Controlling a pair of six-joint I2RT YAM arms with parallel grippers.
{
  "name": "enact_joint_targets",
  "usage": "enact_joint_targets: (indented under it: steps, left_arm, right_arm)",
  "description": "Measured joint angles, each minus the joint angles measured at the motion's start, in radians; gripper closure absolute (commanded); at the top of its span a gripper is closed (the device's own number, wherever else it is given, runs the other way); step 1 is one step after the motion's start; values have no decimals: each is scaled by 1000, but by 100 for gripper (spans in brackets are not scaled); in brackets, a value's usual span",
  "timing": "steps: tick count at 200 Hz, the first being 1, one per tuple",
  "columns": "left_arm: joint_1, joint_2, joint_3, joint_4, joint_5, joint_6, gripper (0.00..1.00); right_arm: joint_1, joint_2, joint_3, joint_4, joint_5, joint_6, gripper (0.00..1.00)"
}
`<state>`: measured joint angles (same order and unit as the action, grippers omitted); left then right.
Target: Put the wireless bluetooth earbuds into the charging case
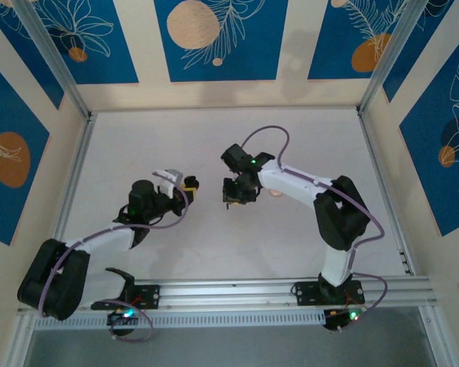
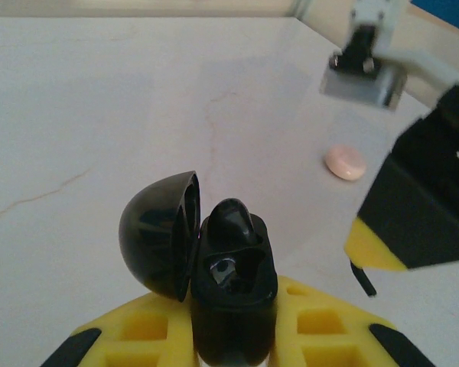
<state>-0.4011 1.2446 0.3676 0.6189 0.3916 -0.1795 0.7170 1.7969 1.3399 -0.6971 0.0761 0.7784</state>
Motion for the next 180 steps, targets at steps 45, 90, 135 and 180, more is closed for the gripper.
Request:
enact_joint_targets:
  steps: [45, 90, 135, 180]
  left_arm:
    - [-97, 172, 0, 180, -34, 30, 81]
    - [-149, 271, 0, 320, -36, 34, 81]
    - [-177, 328, 7, 420, -6, 51, 81]
    - [-187, 370, 16, 504, 35, 51, 80]
  right_arm:
    - [-19, -154, -126, 159, 23, 13, 81]
    - [-25, -286, -220, 285, 45, 15, 81]
    - [-26, -341, -275, 391, 51, 7, 82]
    - [-3, -348, -277, 477, 51, -26, 81]
